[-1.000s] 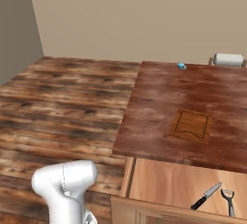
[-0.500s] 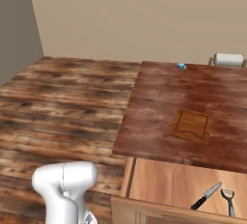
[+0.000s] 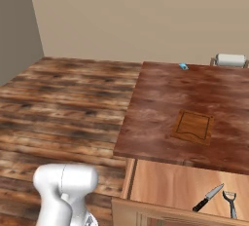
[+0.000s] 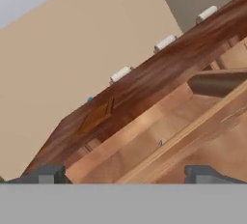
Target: Open the drawer on the right and place the cutting tools on the cutting board.
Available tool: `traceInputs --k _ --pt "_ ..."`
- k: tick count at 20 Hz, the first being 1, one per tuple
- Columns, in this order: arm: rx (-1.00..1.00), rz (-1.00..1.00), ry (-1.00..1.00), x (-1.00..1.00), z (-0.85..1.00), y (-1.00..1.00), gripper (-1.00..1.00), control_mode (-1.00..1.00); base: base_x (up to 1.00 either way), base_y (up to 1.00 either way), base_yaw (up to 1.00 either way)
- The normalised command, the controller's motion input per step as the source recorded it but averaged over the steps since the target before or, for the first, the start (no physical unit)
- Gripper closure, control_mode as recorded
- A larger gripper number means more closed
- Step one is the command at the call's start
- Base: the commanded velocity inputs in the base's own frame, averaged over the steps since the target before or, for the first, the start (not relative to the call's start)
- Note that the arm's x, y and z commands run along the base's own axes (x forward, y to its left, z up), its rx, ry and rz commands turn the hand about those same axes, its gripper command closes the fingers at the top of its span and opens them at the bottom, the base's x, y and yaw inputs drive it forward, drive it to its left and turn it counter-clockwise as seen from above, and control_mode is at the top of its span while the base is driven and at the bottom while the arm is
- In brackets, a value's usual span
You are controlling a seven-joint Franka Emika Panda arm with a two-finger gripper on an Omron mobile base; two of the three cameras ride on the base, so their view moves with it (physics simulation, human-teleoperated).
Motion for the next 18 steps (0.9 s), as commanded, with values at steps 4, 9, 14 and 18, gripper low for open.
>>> traceInputs --k 4,9,14,18 --pt "-0.36 0.09 0.25 0.3 0.22 0.66 -1.0 -1.0 0.0 0.0 0.0" --pt "-0.34 0.09 0.27 0.4 0.29 0.43 -1.0 -1.0 0.0 0.0 0.0" --pt "-0.33 0.08 0.27 0.39 0.41 0.16 -1.0 -1.0 0.0 0.0 0.0" --pt "-0.32 0.08 0.3 0.44 0.37 0.09 -1.0 -1.0 0.0 0.0 0.0"
